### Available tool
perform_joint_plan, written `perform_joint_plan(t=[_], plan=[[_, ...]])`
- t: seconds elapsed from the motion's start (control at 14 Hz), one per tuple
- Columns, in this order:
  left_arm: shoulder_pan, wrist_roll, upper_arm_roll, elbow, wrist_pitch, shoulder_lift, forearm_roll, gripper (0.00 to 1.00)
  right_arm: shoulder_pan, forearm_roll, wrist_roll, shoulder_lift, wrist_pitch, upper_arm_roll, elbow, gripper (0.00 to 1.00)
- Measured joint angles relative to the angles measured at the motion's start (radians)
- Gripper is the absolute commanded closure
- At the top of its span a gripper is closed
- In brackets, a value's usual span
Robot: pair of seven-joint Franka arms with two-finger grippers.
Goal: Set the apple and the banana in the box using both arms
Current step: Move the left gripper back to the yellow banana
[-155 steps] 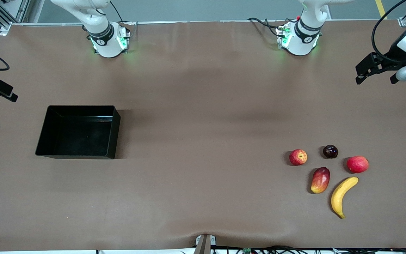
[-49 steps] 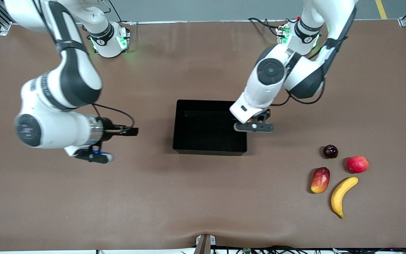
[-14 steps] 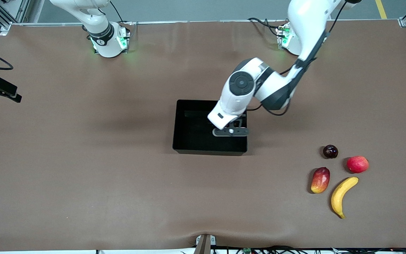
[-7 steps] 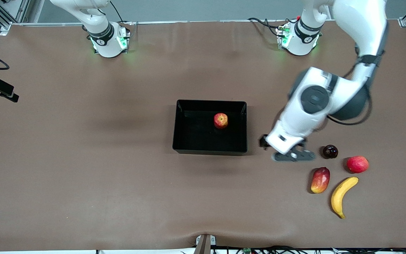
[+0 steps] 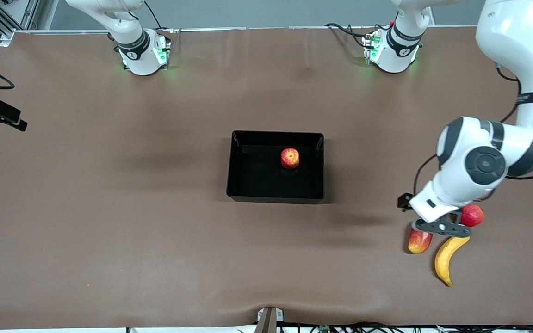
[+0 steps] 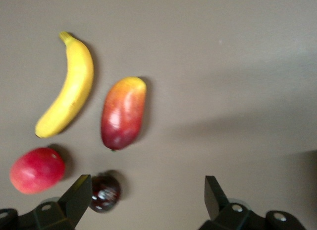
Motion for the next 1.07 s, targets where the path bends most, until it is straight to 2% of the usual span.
perform_joint_plan(t=[0.36,0.64,1.07], plan=[[0.127,0.349,0.0,0.002,0.162,0.091,0.006,0.0,0.0,0.0,0.0,-0.011,-0.002,0.0,0.0,0.0],[0.168,0.642,0.0,0.06,0.237,0.17,0.006,0.0,0.0,0.0,0.0,-0.014,-0.001,0.003,0.0,0.0],[0.19,0.788,0.012,0.158,0.355,0.307,0.006,0.0,0.0,0.002,0.0,-0.015,-0.001,0.004,0.0,0.0]])
